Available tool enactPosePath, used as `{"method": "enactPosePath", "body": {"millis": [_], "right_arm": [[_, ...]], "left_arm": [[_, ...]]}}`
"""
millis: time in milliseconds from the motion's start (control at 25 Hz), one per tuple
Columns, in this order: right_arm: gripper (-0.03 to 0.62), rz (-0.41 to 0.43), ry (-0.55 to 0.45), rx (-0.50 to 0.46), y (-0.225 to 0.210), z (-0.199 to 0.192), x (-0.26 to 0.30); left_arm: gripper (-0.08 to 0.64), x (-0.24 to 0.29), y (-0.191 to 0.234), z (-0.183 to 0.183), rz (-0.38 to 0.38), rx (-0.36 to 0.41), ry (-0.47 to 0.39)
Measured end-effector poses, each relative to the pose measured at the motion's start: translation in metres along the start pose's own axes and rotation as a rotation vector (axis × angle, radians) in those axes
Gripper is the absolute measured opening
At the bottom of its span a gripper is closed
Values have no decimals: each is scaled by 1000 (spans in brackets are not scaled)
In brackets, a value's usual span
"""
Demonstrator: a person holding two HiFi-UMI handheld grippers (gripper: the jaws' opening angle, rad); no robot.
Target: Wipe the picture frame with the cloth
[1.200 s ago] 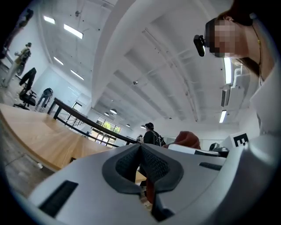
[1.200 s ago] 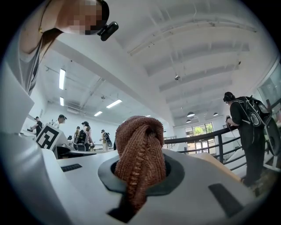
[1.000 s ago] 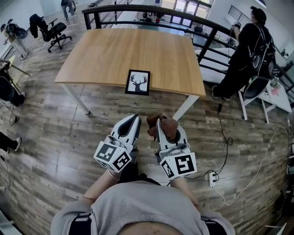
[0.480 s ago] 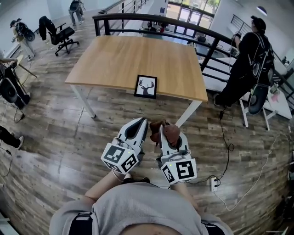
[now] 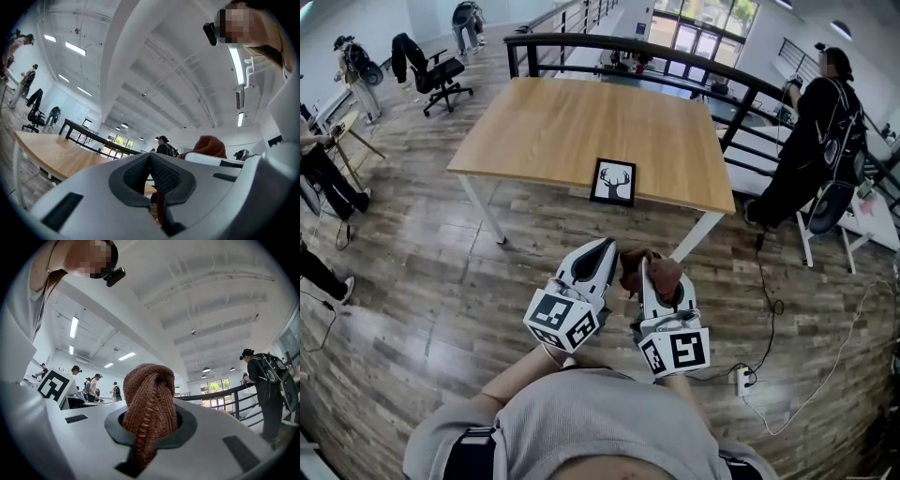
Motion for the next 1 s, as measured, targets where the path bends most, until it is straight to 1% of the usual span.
{"method": "enactPosePath", "body": {"millis": [160, 480, 720, 1000], "right_arm": [[46, 7, 12, -16, 2, 0, 2], [46, 1, 3, -34, 3, 2, 5], [46, 20, 8, -36, 8, 1, 7], [46, 15, -2, -37, 8, 4, 10]], "left_arm": [[8, 2, 1, 1, 3, -1, 3], [8, 5, 4, 4, 4, 4, -9], [8, 5, 5, 5, 7, 0, -17], [8, 5, 7, 9, 4, 10, -20]]}}
Point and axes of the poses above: the fingertips, and each gripper's own axes: x forward along the fingers, y to its left, z out of its top, the point moved 5 cm from there along -x, backward along the fingers, and after that the axes turned 9 degrees about y, right-handed, at the moved point
